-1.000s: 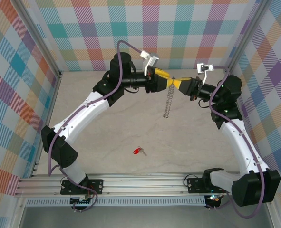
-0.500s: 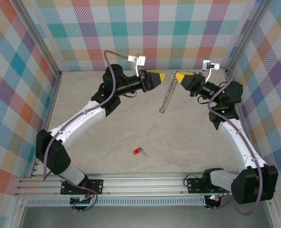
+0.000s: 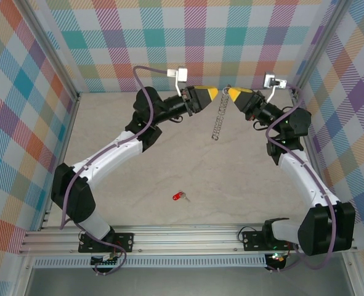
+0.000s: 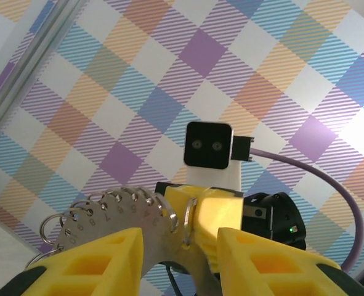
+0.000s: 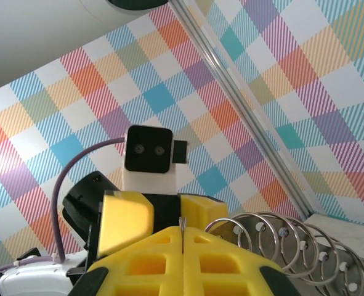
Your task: Put the keys on the keyring
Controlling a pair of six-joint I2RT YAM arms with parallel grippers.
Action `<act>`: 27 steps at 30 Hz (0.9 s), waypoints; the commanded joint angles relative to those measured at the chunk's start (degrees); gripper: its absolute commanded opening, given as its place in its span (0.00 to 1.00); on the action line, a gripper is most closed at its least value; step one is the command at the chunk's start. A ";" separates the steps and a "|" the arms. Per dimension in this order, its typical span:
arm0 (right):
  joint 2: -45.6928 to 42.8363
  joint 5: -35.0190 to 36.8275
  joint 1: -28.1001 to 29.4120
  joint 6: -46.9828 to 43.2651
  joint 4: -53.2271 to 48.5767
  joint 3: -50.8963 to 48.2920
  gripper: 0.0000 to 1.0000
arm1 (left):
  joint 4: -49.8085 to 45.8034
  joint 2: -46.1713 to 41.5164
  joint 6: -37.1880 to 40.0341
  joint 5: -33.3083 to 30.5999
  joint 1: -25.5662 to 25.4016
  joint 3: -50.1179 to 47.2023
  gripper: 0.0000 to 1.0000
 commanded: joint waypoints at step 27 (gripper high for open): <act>0.45 1.35 0.50 1.34 5.59 -1.41 0.00 | 4.12 2.41 -0.26 0.18 -2.21 3.23 0.43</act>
